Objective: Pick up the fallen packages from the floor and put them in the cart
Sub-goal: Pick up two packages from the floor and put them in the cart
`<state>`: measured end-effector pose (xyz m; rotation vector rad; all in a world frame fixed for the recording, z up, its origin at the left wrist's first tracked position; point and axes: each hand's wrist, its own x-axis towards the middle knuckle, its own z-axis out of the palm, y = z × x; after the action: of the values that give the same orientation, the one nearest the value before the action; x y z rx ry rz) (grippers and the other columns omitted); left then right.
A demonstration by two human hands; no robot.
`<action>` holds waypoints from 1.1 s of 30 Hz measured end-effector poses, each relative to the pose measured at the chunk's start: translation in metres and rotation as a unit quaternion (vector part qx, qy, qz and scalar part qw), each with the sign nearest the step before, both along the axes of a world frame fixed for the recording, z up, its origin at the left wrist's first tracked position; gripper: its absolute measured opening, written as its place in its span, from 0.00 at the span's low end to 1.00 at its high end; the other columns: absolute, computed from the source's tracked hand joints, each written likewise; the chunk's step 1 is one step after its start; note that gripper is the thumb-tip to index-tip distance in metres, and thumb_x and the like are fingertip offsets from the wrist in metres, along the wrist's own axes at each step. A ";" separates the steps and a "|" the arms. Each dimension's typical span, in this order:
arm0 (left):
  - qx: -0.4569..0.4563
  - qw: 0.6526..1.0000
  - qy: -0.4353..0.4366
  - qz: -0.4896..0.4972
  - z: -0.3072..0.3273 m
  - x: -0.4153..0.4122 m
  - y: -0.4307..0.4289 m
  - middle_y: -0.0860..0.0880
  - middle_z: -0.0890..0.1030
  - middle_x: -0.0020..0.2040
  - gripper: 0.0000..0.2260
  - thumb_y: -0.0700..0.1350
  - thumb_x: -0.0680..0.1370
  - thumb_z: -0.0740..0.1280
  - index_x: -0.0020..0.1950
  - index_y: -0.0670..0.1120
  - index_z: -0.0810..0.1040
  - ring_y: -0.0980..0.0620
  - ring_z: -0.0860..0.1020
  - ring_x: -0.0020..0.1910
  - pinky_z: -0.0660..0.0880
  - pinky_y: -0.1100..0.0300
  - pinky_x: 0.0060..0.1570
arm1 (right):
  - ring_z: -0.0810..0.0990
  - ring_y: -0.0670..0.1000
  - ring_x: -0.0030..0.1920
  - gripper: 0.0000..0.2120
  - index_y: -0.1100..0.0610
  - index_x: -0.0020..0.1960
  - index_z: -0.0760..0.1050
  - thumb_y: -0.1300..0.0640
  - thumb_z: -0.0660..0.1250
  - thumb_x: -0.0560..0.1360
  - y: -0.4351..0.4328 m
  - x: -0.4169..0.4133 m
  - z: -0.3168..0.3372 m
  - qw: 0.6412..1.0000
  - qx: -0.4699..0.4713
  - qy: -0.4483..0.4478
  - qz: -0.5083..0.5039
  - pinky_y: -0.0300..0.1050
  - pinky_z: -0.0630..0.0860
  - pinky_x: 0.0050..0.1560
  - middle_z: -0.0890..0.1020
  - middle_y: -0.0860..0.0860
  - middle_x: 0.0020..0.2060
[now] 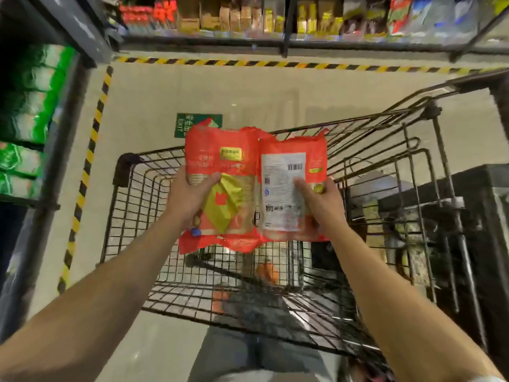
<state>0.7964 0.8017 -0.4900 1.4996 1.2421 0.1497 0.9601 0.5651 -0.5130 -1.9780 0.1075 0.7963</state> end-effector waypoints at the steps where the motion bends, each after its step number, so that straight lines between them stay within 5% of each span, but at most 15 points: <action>1: 0.003 1.000 0.003 -0.001 -0.011 -0.003 0.001 0.53 0.87 0.57 0.34 0.61 0.73 0.82 0.73 0.50 0.77 0.51 0.88 0.53 0.84 0.44 0.63 | 0.87 0.50 0.53 0.34 0.50 0.66 0.76 0.33 0.79 0.69 0.002 -0.002 -0.014 1.000 -0.012 -0.003 0.008 0.55 0.84 0.56 0.86 0.46 0.54; 5: 0.023 1.000 0.001 -0.002 -0.047 -0.015 -0.005 0.59 0.84 0.53 0.27 0.53 0.78 0.81 0.73 0.46 0.78 0.58 0.84 0.51 0.83 0.55 0.59 | 0.85 0.46 0.52 0.24 0.49 0.62 0.79 0.37 0.78 0.74 0.004 -0.019 -0.059 0.999 -0.029 -0.017 0.037 0.47 0.80 0.52 0.86 0.43 0.51; 7: 0.007 1.000 0.015 -0.012 -0.063 -0.026 -0.014 0.56 0.85 0.53 0.28 0.55 0.76 0.82 0.71 0.45 0.78 0.56 0.86 0.50 0.85 0.61 0.54 | 0.86 0.46 0.53 0.27 0.47 0.63 0.80 0.34 0.80 0.70 0.001 -0.028 -0.079 0.999 -0.035 0.002 0.024 0.50 0.82 0.56 0.88 0.44 0.52; 11: -0.037 0.998 0.051 -0.007 -0.100 -0.047 -0.024 0.48 0.88 0.59 0.36 0.64 0.69 0.84 0.70 0.50 0.78 0.44 0.89 0.56 0.85 0.38 0.61 | 0.89 0.49 0.51 0.34 0.46 0.61 0.81 0.28 0.81 0.62 -0.006 -0.030 -0.109 0.998 -0.041 0.038 -0.013 0.57 0.85 0.58 0.89 0.45 0.50; 15: -0.061 0.996 0.058 -0.002 -0.127 -0.038 -0.019 0.50 0.88 0.57 0.26 0.52 0.76 0.82 0.71 0.49 0.78 0.49 0.88 0.52 0.85 0.45 0.60 | 0.88 0.47 0.50 0.26 0.46 0.63 0.78 0.38 0.80 0.71 -0.007 -0.017 -0.132 0.997 -0.068 0.043 -0.002 0.55 0.85 0.58 0.88 0.43 0.51; 23: -0.073 0.994 0.085 -0.003 -0.202 -0.009 0.005 0.51 0.87 0.56 0.31 0.58 0.72 0.84 0.69 0.49 0.76 0.47 0.88 0.53 0.84 0.51 0.54 | 0.88 0.51 0.50 0.34 0.47 0.64 0.75 0.29 0.77 0.67 0.020 -0.003 -0.193 0.993 -0.109 0.047 0.023 0.58 0.86 0.56 0.88 0.46 0.52; 26: -0.093 0.991 0.098 -0.005 -0.226 -0.009 0.005 0.52 0.86 0.53 0.27 0.53 0.77 0.82 0.70 0.48 0.75 0.53 0.86 0.47 0.80 0.58 0.43 | 0.88 0.52 0.51 0.34 0.48 0.64 0.75 0.29 0.77 0.67 0.022 -0.006 -0.221 0.992 -0.108 0.060 0.029 0.59 0.85 0.57 0.88 0.46 0.53; 30: -0.085 0.988 0.130 -0.026 -0.248 -0.007 0.001 0.49 0.88 0.58 0.29 0.62 0.73 0.82 0.67 0.54 0.76 0.45 0.88 0.55 0.84 0.44 0.62 | 0.88 0.53 0.53 0.37 0.49 0.68 0.75 0.30 0.78 0.68 0.017 -0.007 -0.243 0.991 -0.109 0.075 0.022 0.59 0.85 0.57 0.88 0.47 0.55; 33: -0.058 0.985 0.157 -0.033 -0.255 -0.002 0.001 0.46 0.85 0.62 0.37 0.72 0.68 0.80 0.68 0.52 0.75 0.42 0.87 0.58 0.82 0.40 0.66 | 0.87 0.54 0.53 0.38 0.52 0.71 0.70 0.33 0.78 0.71 0.021 -0.002 -0.241 0.990 -0.126 0.065 0.024 0.58 0.85 0.56 0.86 0.48 0.56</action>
<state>0.7944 0.8022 -0.7450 1.4986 1.4206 -0.2076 0.9579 0.5863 -0.7541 -2.1718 0.2479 0.9826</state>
